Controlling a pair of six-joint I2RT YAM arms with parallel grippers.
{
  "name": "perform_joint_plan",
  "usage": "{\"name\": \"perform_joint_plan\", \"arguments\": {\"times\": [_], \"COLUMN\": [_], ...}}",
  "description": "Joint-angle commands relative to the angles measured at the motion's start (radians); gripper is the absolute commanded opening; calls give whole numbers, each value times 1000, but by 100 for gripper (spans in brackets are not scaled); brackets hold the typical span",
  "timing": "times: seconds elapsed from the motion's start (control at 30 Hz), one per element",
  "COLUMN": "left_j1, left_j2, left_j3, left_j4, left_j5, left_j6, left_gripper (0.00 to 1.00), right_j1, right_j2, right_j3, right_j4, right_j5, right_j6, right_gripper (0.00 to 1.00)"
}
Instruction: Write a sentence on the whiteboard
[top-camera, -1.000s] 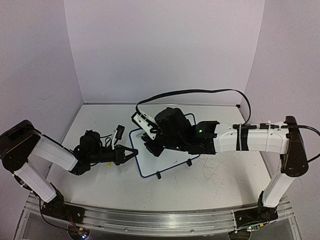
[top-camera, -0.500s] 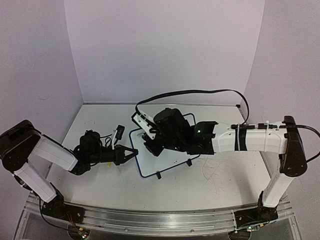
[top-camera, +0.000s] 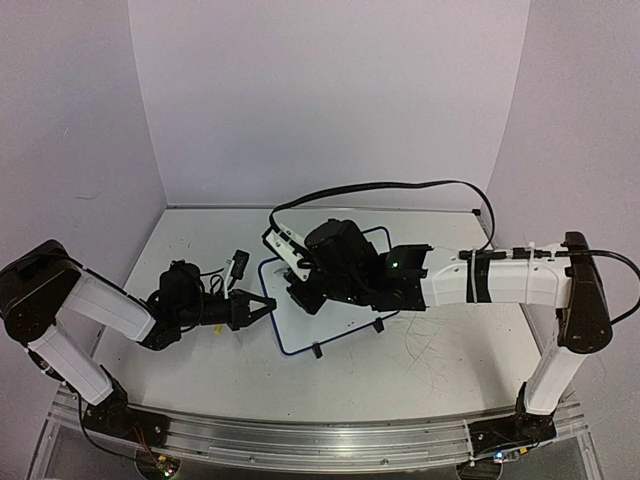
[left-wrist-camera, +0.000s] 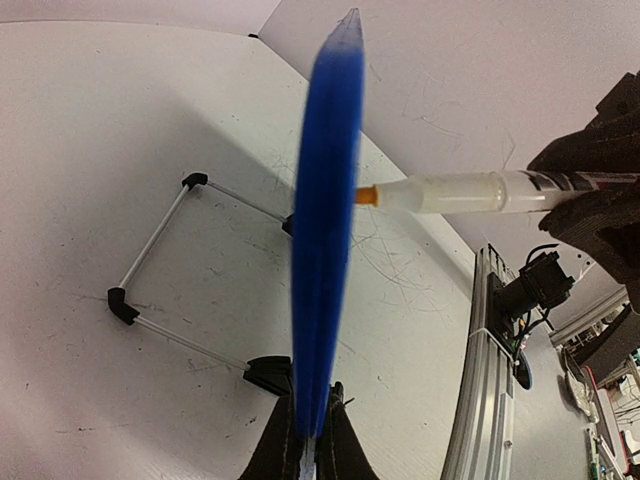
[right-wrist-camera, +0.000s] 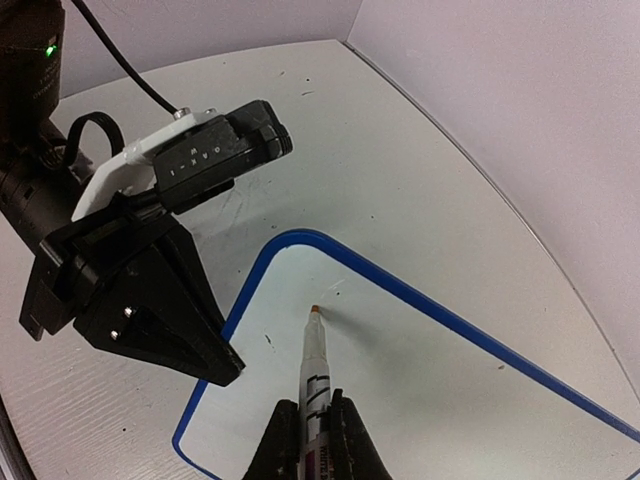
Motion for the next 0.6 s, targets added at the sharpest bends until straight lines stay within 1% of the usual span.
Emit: {"name": "perform_joint_plan", "arguments": {"times": [0.0, 0.57], "left_j1": [-2, -2], "left_j2": [-12, -22], "left_j3": [19, 17], "left_j4": [8, 6], "left_j5": [13, 6], "left_j6": [3, 3], "left_gripper": [0, 0], "right_j1": [6, 6], "right_j2": [11, 3], "right_j3": [26, 1], "right_j4": [24, 13], "right_j5": [31, 8], "right_j6": [18, 38], "right_gripper": [0, 0]}}
